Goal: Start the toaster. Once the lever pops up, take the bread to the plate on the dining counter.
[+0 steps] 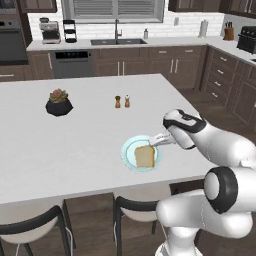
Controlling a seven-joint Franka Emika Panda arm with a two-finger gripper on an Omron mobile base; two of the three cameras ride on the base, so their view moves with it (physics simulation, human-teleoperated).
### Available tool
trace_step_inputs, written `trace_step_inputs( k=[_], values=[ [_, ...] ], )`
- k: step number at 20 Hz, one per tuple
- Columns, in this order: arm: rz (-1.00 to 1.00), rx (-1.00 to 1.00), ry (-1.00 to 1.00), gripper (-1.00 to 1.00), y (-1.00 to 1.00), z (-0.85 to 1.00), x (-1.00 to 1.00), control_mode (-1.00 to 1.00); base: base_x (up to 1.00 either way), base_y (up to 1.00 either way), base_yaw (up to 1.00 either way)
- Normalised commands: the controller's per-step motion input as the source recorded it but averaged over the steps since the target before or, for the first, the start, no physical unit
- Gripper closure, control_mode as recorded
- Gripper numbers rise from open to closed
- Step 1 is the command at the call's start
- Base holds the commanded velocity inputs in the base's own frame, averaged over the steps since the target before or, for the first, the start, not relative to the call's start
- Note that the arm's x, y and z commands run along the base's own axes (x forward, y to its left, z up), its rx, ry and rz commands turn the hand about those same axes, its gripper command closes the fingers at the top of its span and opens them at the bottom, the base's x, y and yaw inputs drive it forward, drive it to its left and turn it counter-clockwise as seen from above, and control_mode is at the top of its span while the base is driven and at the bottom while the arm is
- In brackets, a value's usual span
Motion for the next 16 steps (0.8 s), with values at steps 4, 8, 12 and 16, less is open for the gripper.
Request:
trace_step_inputs(
  k=[4, 8, 12, 16],
  values=[
    [-0.02, 0.0, 0.0, 1.0, 0.0, -0.34, 0.49, -1.0, 0.0, 0.0, 0.0],
    [-0.02, 0.0, 0.0, 1.0, 0.0, -0.38, 0.52, -1.0, 0.0, 0.0, 0.0],
    [-0.02, 0.0, 0.01, -1.0, 0.0, -0.37, 0.23, -1.0, 0.0, 0.0, 0.0],
    [-0.08, 0.0, 0.0, -1.0, -0.05, -0.07, 0.05, -1.0, 0.0, 0.0, 0.0]
  ],
)
